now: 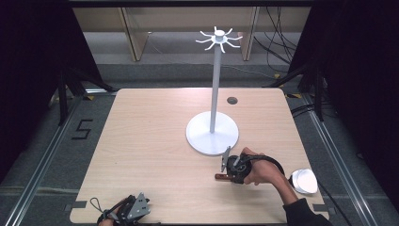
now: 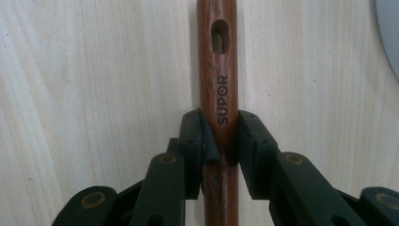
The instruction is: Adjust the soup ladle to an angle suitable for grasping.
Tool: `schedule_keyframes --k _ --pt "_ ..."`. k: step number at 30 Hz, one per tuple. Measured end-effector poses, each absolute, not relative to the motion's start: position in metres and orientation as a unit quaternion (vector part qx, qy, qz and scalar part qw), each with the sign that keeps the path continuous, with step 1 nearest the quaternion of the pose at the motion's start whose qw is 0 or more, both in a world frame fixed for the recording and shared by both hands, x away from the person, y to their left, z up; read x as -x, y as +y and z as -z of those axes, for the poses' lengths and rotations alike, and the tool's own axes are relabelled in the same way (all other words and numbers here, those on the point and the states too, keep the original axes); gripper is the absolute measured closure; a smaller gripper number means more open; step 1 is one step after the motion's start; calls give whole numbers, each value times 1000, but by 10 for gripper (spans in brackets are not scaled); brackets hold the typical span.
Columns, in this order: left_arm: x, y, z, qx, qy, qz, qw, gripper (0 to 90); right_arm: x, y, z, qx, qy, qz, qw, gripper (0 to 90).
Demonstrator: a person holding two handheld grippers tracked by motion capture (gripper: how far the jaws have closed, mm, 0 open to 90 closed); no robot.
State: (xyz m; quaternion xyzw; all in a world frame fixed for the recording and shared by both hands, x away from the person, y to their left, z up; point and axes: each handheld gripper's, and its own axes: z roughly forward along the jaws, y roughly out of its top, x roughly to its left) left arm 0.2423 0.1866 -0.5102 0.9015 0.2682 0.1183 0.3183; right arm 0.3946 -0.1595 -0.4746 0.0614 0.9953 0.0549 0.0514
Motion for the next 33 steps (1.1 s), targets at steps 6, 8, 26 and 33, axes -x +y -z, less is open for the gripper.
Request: schedule_keyframes --k 6,8,26,33 --pt "-242 187 510 -902 268 -118 318 162 -393 -162 465 -97 990 -77 63 738" --pt "-242 187 510 -902 267 -118 318 162 -395 -165 459 -96 988 -96 71 739" --pt "-242 186 510 -902 268 -120 316 162 -383 -211 383 -145 933 -306 123 739" --pt "-242 186 510 -901 269 -118 320 162 -376 -235 357 -156 905 -373 131 739"
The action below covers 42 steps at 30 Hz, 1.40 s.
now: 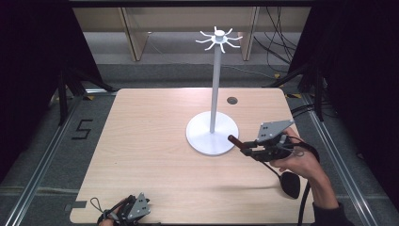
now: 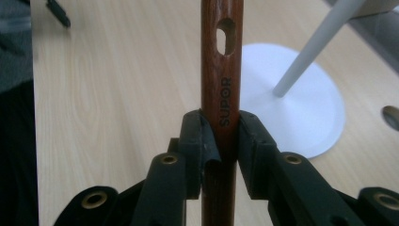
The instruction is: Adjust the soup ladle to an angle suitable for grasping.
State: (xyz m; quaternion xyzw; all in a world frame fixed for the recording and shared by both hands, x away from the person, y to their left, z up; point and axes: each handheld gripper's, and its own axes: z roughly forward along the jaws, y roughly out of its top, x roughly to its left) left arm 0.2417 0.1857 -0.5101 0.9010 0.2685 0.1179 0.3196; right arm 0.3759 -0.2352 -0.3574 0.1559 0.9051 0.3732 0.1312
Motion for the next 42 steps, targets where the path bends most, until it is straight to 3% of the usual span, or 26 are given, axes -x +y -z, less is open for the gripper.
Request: schedule_keyframes --k 19,33,42 --pt "-243 187 511 -902 268 -117 316 162 -368 -285 316 -207 796 -537 187 740" --pt "-243 187 511 -901 271 -115 319 162 -381 -272 301 -211 742 -616 157 740" --pt "-243 187 512 -901 271 -115 318 162 -390 -258 289 -218 744 -610 165 739"
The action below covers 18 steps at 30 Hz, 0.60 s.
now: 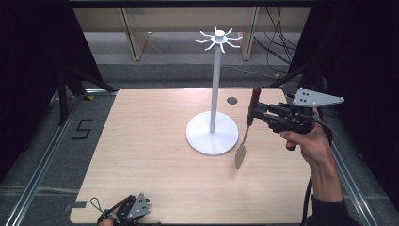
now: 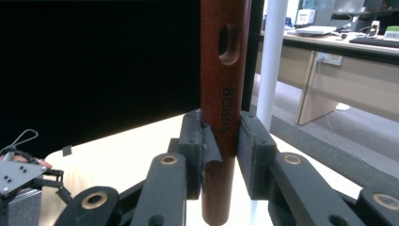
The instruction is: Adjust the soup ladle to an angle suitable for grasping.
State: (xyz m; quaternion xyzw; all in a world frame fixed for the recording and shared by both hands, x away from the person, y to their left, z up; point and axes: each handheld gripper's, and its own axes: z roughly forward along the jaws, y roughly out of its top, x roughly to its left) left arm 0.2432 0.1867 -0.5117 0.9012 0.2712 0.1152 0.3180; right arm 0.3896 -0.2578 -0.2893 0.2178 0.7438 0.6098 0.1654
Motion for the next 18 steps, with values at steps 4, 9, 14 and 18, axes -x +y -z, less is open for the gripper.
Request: schedule_keyframes --k 4,9,14,18 --pt "-243 187 512 -901 271 -115 318 162 -394 -255 283 -212 742 -609 183 739" --pt "-243 187 511 -902 269 -115 318 162 -402 -251 271 -234 734 -607 195 739" --pt "-243 187 511 -902 269 -115 318 162 -410 -248 263 -245 732 -605 196 739" --pt "-243 187 511 -901 270 -115 319 162 -417 -245 258 -254 730 -601 203 739"
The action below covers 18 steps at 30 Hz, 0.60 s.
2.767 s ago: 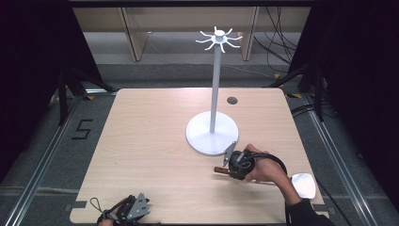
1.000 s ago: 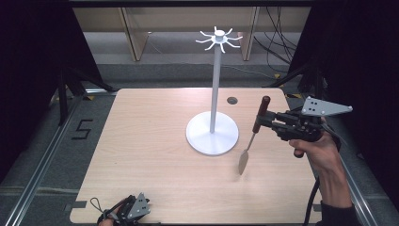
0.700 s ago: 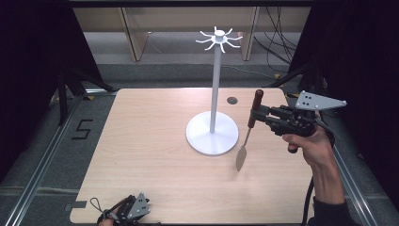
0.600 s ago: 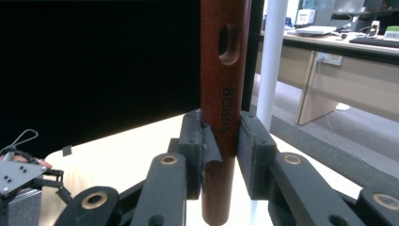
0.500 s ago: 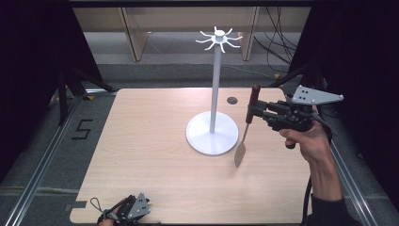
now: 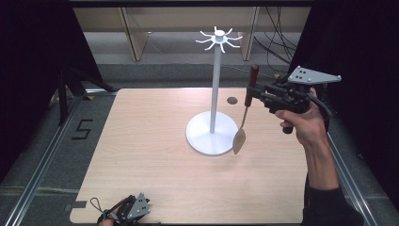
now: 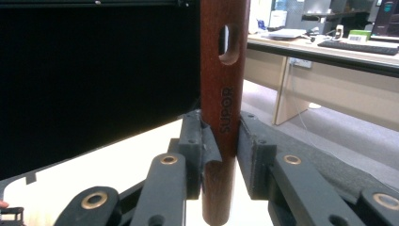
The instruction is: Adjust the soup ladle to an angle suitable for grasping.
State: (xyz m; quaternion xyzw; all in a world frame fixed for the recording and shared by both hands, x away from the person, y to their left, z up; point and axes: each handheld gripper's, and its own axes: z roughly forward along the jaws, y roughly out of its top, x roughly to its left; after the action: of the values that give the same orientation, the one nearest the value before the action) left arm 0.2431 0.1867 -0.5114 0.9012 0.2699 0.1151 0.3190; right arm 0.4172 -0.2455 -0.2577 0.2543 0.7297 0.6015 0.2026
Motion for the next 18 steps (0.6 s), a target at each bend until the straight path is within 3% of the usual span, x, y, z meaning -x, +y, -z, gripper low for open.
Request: schedule_keyframes --k 18 --pt "-243 187 511 -901 270 -116 320 162 -444 -233 231 -261 730 -593 218 739"
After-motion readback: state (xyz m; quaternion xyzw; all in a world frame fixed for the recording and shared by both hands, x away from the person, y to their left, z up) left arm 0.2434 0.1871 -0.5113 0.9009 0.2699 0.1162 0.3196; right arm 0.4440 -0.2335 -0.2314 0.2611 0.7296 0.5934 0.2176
